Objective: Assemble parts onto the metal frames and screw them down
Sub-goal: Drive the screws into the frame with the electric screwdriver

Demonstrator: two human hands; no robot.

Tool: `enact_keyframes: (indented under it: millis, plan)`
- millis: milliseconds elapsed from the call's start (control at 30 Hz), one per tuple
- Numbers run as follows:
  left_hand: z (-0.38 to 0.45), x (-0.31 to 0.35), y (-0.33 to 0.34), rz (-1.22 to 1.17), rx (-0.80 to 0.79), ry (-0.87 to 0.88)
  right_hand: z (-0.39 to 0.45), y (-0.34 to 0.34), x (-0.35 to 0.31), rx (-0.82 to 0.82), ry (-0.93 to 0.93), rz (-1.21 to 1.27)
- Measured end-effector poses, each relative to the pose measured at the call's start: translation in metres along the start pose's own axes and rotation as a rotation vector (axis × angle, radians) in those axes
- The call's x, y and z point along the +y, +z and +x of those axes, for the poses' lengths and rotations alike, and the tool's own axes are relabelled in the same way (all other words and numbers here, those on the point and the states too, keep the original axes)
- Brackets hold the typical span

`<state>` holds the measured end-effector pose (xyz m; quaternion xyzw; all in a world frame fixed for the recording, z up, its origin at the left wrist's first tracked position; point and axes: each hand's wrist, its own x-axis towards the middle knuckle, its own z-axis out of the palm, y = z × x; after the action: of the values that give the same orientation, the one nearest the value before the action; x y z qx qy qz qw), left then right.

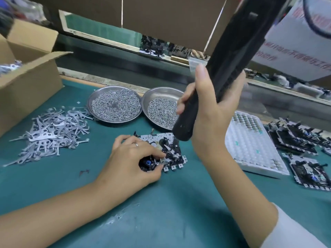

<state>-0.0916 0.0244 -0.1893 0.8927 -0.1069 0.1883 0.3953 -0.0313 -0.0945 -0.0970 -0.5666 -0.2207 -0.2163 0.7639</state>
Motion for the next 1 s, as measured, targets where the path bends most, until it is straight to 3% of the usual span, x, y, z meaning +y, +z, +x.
enact_keyframes:
  millis: [267,1000]
  plan:
    - [0.0,0.0,-0.001,0.029,0.018,0.027,-0.026,0.007,0.01,-0.061,0.054,0.131]
    - [0.001,-0.003,0.0,0.028,0.028,0.027,-0.03,0.008,0.013,-0.071,0.069,0.133]
